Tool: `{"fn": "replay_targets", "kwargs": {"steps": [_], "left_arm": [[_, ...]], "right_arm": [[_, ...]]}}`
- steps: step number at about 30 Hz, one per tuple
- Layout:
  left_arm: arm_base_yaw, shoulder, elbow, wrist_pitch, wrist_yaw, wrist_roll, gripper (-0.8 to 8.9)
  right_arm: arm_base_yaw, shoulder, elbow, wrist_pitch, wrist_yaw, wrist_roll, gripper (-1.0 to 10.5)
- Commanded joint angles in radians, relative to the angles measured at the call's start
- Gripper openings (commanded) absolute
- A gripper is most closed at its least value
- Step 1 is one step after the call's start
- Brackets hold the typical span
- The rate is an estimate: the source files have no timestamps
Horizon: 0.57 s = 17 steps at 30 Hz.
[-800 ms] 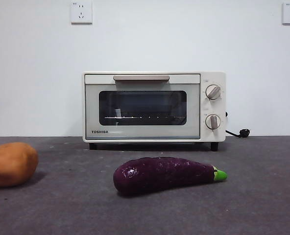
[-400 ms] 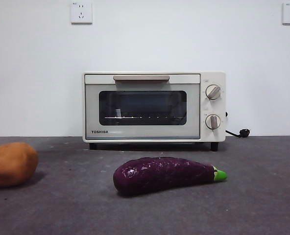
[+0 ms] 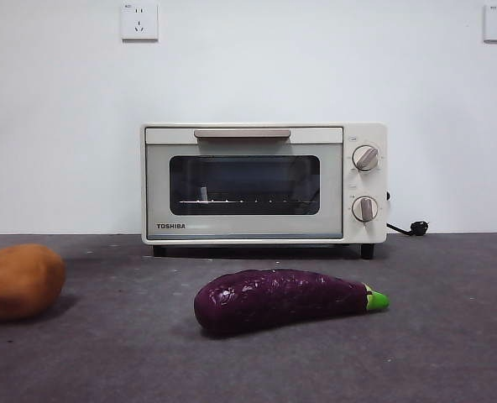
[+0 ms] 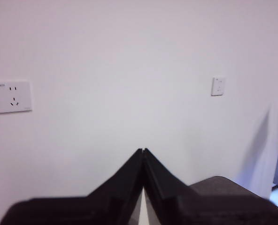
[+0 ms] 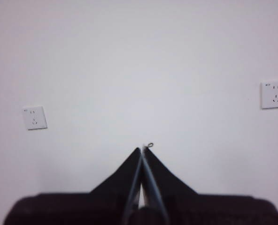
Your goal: Take the eggplant from the table,put the eggplant in the oven
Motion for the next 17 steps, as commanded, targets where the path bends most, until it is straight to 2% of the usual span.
{"fn": "replay_targets", "kwargs": {"steps": [1, 11, 17], "left_arm": [[-0.008, 0.007, 0.005, -0.008, 0.011, -0.003, -0.06], [-0.025, 0.026, 0.005, -0.024, 0.012, -0.002, -0.06], [-0.033, 0.042, 0.005, -0.026, 0.019, 0.005, -0.06]], "right_arm": [[0.001, 0.004, 0.010, -0.003, -0.014, -0.003, -0.1], [0.001, 0.005, 0.012, -0.023, -0.052, -0.003, 0.2], [0.001, 0.009, 0.012, -0.023, -0.124, 0.006, 3.6]]}}
